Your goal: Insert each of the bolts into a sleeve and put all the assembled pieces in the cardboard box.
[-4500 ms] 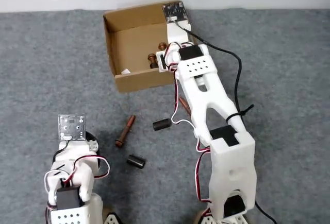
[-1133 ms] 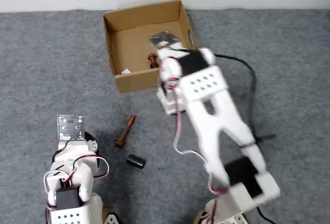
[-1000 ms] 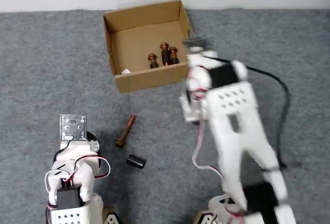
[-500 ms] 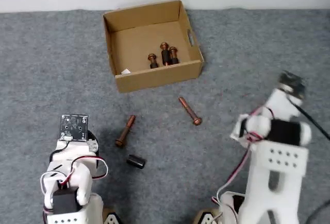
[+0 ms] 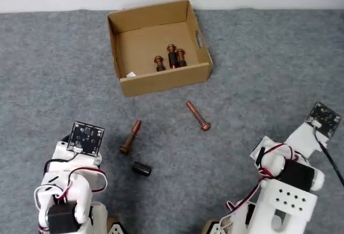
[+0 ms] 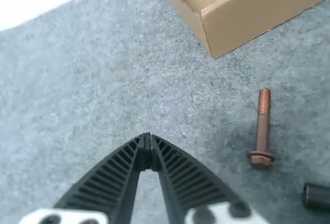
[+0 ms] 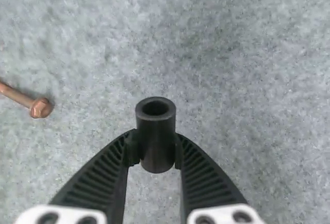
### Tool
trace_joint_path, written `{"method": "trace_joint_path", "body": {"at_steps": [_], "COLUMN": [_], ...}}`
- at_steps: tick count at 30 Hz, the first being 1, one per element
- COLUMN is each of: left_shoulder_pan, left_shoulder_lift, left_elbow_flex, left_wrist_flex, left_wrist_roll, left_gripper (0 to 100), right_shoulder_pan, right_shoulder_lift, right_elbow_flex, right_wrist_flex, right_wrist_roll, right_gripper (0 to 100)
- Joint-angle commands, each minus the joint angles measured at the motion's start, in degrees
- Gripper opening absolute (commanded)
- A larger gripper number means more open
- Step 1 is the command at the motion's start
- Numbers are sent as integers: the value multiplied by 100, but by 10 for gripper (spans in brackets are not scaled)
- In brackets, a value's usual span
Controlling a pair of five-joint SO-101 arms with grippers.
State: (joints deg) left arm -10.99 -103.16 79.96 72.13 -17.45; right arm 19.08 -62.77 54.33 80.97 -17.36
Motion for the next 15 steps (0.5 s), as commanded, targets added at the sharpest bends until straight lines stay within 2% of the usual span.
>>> {"method": "trace_joint_path", "body": {"at_steps": [1, 4, 10, 15], "left_shoulder_pan": [35, 88, 624, 1046], "left_shoulder_lift": [624, 1591, 3604, 4870], "left_elbow_flex": [-505, -1112, -2563, -3582], "left_wrist_flex": [26, 18, 18, 18], "left_wrist_roll": [-255, -237, -185, 431], "left_gripper": [7, 7, 7, 8], "right_shoulder_pan": [92, 163, 541, 549], "right_shoulder_lift": [-92, -101, -189, -875], "right_elbow_flex": [-53, -53, -114, -35], "right_wrist_flex": [-110, -110, -57, -57], "right_wrist_roll": [70, 70, 70, 97], "right_gripper": [8, 8, 8, 8]}}
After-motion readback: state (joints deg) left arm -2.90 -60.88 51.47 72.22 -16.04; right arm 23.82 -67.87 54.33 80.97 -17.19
